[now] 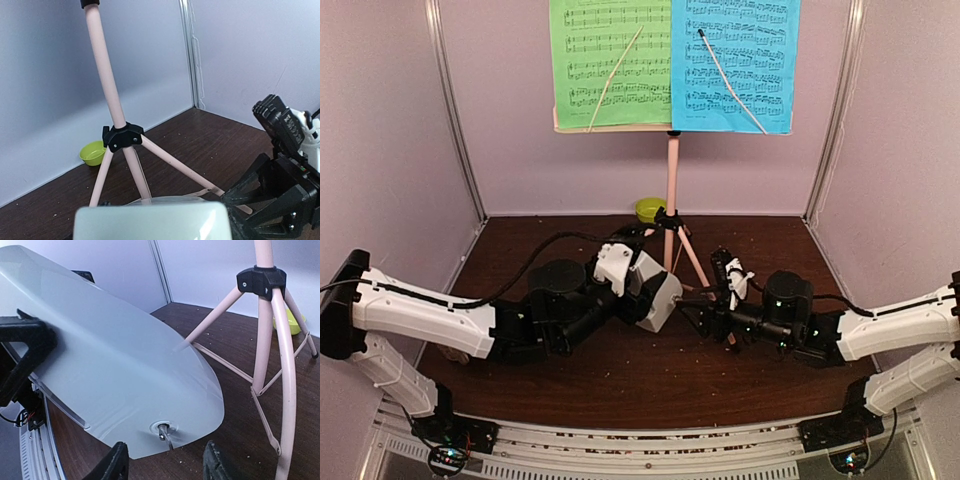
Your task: Set up the instrument practice props
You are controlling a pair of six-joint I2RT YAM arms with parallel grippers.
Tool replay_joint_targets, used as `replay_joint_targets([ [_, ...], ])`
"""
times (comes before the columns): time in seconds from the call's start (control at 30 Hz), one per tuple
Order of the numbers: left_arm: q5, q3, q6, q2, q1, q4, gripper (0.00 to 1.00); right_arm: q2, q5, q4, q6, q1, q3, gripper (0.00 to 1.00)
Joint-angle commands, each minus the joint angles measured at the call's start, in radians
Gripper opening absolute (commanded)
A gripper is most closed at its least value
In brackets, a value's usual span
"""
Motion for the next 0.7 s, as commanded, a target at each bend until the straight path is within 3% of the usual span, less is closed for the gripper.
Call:
replay_joint_targets([
  [0.0,0.030,0.000,0.030,-0.068,-0.005,0.199,0.25,0.018,-0.009,-0.017,0.011,0.005,0.029,0.49],
  [0.37,0.073,-0.003,0.038,-0.069,-0.009,0.213,0.23,0.037,-0.010,-0.031,0.023,0.006,0.057,0.37],
  [0.67,0.080,-0.004,0.054,-0.071,-0.014,0.230,0.20,0.046,0.002,-0.055,0.030,0.006,0.075,0.20],
])
